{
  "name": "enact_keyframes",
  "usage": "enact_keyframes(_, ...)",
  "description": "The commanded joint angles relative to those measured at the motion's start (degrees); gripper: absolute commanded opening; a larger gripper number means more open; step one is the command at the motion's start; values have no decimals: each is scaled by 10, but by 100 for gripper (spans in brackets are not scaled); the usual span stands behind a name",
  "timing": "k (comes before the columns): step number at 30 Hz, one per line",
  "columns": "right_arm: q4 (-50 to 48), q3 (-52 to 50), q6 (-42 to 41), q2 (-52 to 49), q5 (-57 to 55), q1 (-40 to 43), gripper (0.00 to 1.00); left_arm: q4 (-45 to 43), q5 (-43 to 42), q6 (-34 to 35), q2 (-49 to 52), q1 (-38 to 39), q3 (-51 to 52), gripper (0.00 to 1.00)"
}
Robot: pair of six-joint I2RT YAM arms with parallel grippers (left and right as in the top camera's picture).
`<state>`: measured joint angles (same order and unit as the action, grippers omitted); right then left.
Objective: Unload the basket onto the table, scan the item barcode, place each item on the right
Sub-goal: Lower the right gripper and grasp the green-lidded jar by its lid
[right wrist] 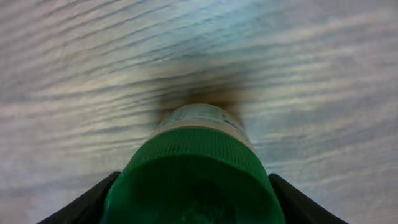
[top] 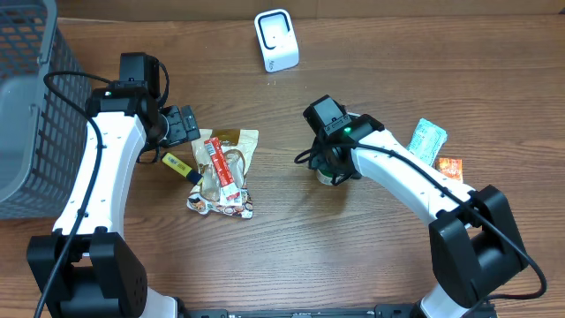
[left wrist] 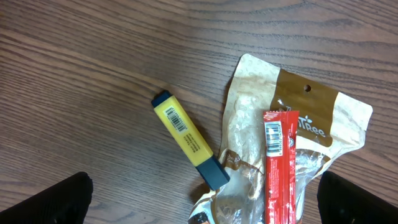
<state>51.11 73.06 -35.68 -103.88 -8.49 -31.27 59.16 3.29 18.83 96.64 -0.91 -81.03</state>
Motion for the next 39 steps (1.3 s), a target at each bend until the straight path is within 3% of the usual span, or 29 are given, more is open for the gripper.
enact_keyframes(1,4,-1,175,0,2,-3,56,0,3,-13,-7,-2,-7,100)
enact_keyframes(7,2,3,270,0,-8,-3,61,0,3,-13,-7,-2,-7,100)
enact_keyframes(17,33,74,180,0,-13,0,91,0,3,-13,-7,-2,-7,100)
enact_keyframes(26,91,109,35,0,-14,0,92,0,3,-13,-7,-2,-7,100)
enact_keyframes(39,88,67,36,-7,-14,0,98,0,3,-13,-7,-2,-7,100)
